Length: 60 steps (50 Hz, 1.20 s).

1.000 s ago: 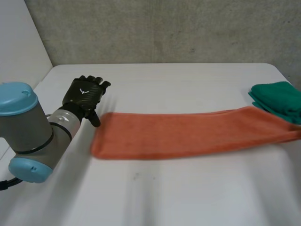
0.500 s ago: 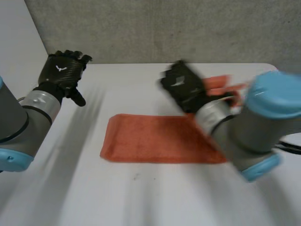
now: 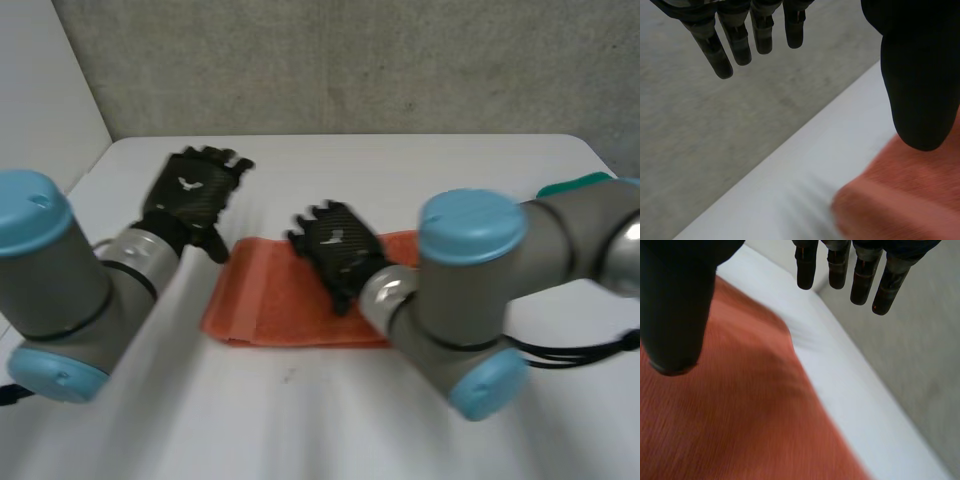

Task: Fold the laundry.

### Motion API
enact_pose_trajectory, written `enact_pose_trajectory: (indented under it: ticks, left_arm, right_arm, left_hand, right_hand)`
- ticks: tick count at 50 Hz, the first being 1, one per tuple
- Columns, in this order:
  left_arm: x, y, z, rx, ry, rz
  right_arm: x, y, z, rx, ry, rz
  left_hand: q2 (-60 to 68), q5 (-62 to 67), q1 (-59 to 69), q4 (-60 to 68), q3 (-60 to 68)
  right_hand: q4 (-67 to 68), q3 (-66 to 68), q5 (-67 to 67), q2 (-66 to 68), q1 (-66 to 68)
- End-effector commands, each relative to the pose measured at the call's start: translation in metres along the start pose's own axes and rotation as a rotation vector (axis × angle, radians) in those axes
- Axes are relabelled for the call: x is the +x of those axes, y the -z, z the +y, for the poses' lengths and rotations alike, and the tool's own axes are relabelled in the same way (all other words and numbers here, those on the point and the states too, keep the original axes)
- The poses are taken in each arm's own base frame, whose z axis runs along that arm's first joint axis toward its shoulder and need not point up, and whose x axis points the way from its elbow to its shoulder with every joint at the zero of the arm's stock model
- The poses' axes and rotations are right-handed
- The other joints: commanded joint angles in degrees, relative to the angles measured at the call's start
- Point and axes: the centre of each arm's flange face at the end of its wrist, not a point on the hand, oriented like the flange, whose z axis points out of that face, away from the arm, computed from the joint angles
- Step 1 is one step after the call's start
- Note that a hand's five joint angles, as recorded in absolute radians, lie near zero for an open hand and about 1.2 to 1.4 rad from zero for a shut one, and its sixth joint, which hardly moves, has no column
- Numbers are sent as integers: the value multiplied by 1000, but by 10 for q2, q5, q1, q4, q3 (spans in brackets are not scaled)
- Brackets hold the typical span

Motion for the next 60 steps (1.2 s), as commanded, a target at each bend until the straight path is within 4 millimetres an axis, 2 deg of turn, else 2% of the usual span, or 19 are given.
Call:
enact_pose_trajectory:
  ticks: [1,5,9,13,14,16,20,26,27,31,35,39,44,46,47,50,54,55,60]
  left_arm:
    - [56,2,7,-10,-18,142]
    - [64,-5,13,-22,-14,153]
    - [57,-10,15,-38,-16,102]
    - [50,-13,14,-46,-17,57]
    - [48,-13,14,-47,-13,49]
    - [46,-13,13,-47,-13,45]
    - [40,-10,6,-30,-7,30]
    - [26,-6,-3,-12,-4,-7]
    - [22,-6,-4,-11,-5,-15]
    - [5,-4,-8,-5,-2,-59]
    - [-8,-3,-8,-7,-1,-98]
    - [-22,-1,-10,-6,-1,-145]
    - [-27,-2,-7,-16,9,-167]
    - [-28,-2,-7,-16,21,-170]
    - [-28,-2,-8,-13,36,-170]
    - [-25,-2,-10,-3,63,-161]
    - [-21,-3,-15,17,106,-143]
    - [-15,-2,-19,27,125,-127]
    - [16,1,-35,74,174,-34]
  right_arm:
    - [29,32,53,-227,-198,45]
    - [37,39,80,-292,-223,76]
    - [42,43,98,-305,-197,114]
    - [55,49,113,-327,-184,162]
    - [59,52,117,-339,-171,182]
    - [63,55,115,-332,-141,198]
    - [78,64,88,-267,15,280]
    - [91,60,61,-231,233,331]
    - [87,58,54,-213,262,322]
    - [23,38,8,-46,432,188]
    - [-20,30,-10,72,515,77]
    - [-56,28,-11,188,554,-84]
    - [-70,30,-13,271,530,-189]
    - [-70,31,-15,274,498,-194]
    - [-67,30,-13,262,449,-190]
    - [-62,28,-12,232,341,-176]
    - [-19,27,-13,163,97,-44]
    - [4,30,-16,147,-6,27]
    - [47,40,-13,86,-286,133]
  left_hand:
    - [-16,-27,-11,-17,-19]
    - [-16,-27,-11,-17,-19]
    - [-16,-26,-10,-16,-19]
    - [-14,-25,-8,-15,-17]
    - [-16,-26,-10,-16,-19]
    - [-16,-26,-10,-16,-19]
    - [-16,-27,-11,-17,-19]
    - [-16,-27,-11,-17,-19]
    - [-16,-27,-11,-17,-19]
    - [-16,-27,-11,-17,-19]
    - [-16,-27,-11,-17,-19]
    - [-16,-27,-11,-17,-19]
    - [-16,-27,-11,-17,-19]
    - [-16,-27,-11,-17,-19]
    - [-16,-27,-11,-17,-19]
    - [-16,-27,-11,-17,-19]
    - [-16,-27,-11,-17,-19]
    - [-16,-26,-10,-16,-19]
    - [-16,-26,-10,-16,-19]
  right_hand:
    - [-33,-21,-39,-26,-14]
    - [54,65,48,60,73]
    - [274,285,268,280,293]
    - [666,678,661,673,685]
    - [667,679,661,674,686]
    - [667,679,661,674,686]
    - [667,679,661,674,686]
    - [667,679,661,674,686]
    - [667,679,661,674,686]
    - [667,679,661,674,686]
    - [667,679,661,674,686]
    - [667,679,661,674,686]
    - [667,679,661,674,686]
    - [586,597,580,593,605]
    - [350,362,345,357,369]
    - [-33,-21,-39,-26,-14]
    - [-33,-21,-39,-26,-14]
    - [-33,-21,-39,-26,-14]
    - [-33,-21,-39,-26,-14]
